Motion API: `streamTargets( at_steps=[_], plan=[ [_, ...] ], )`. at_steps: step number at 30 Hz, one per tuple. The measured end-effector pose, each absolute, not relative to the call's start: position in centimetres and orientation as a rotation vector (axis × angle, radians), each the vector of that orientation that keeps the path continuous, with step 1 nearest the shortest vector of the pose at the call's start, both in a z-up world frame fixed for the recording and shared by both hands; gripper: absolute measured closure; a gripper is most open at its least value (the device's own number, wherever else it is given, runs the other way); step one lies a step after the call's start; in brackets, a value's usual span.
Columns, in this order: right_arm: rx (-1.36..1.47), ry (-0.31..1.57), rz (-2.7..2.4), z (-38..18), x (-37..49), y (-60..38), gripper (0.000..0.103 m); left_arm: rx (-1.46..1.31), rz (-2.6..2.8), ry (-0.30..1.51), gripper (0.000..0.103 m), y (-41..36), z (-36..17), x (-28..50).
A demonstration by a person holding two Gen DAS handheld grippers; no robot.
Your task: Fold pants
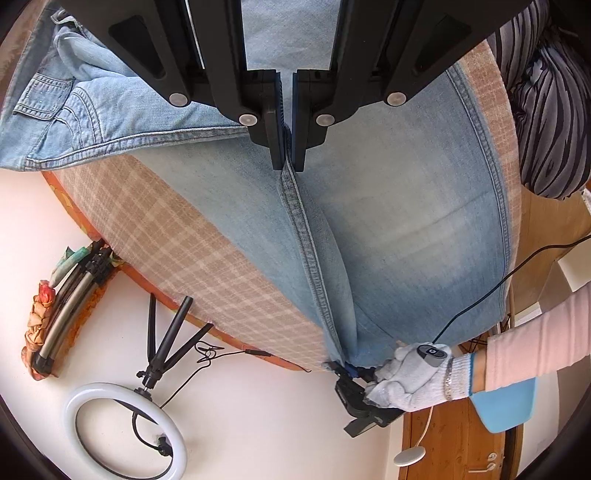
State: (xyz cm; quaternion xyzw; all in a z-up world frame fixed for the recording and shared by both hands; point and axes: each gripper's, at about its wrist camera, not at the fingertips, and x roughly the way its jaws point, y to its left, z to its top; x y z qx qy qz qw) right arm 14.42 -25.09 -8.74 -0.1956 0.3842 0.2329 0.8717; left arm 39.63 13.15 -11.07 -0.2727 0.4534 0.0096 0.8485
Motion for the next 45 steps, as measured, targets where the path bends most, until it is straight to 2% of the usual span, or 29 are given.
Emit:
streamTargets(
  at_steps=[6, 13, 22, 31, 35, 39, 41, 45],
  plan=[
    [-0.38, 0.748, 0.443, -6.4, 13.8, -25.2, 0.102, -0.532, -0.013, 0.838, 0.096, 15.3, -5.5, 35.3],
    [-0.392, 0.733, 0.437, -4.7, 10.8, -25.2, 0.102, -0.522, -0.018, 0.746, 0.097, 17.0, -3.3, 27.3],
    [-0.383, 0.814, 0.465, -7.2, 4.8, -24.8, 0.102, -0.552, 0.015, 0.769, 0.097, 17.9, -9.4, 15.8],
    [-0.39, 0.887, 0.467, -10.0, 2.5, -23.9, 0.102, -0.594, 0.053, 0.824, 0.097, 18.2, -13.6, 12.9],
    [-0.394, 0.912, 0.464, -10.5, 2.6, -23.8, 0.102, -0.518, 0.12, 0.814, 0.084, 18.4, -13.0, 11.5],
    [-0.373, 0.929, 0.459, -11.0, 2.9, -23.9, 0.102, -0.419, 0.157, 0.764, 0.08, 19.3, -11.2, 9.8],
    [-0.363, 0.93, 0.457, -11.1, 3.0, -23.9, 0.102, -0.366, 0.146, 0.758, 0.058, 19.1, -10.1, 10.7],
    [-0.339, 0.926, 0.453, -10.7, 3.4, -24.1, 0.102, -0.279, 0.11, 0.784, 0.056, 18.2, -9.1, 14.3]
  ],
)
